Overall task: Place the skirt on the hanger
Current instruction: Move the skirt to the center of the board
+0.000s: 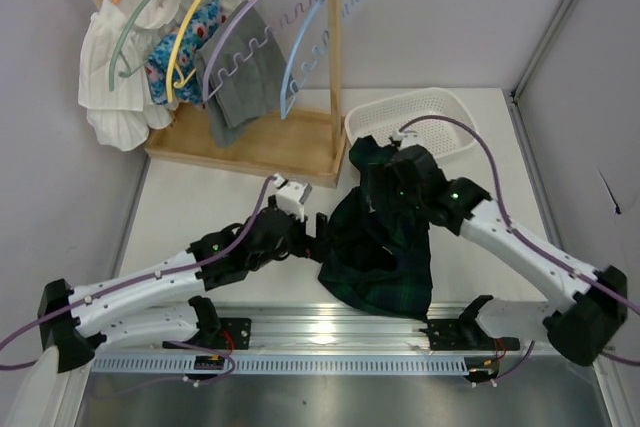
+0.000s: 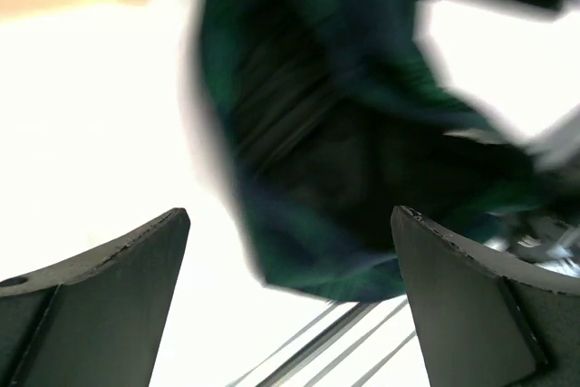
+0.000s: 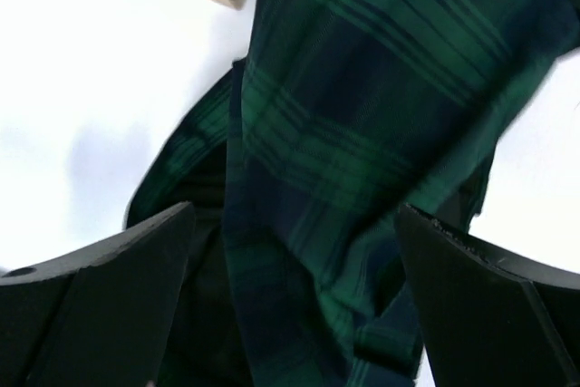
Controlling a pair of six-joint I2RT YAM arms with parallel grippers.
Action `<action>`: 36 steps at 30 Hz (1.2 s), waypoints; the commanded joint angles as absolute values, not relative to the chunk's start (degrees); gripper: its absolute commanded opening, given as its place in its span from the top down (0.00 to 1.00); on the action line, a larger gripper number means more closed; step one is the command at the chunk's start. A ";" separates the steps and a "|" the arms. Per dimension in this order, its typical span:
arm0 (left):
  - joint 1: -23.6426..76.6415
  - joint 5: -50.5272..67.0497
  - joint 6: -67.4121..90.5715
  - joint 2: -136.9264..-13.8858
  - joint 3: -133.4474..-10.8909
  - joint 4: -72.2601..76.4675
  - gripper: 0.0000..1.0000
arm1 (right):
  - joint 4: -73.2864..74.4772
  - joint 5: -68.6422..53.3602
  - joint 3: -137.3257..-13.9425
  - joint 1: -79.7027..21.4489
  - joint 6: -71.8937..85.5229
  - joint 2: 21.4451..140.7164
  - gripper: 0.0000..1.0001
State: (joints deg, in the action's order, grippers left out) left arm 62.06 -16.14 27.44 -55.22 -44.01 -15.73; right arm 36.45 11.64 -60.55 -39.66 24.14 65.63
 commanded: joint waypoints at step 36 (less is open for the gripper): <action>55.20 -11.35 38.23 -69.69 -40.68 -2.73 0.00 | 31.48 30.78 -57.24 -41.58 19.16 61.29 1.00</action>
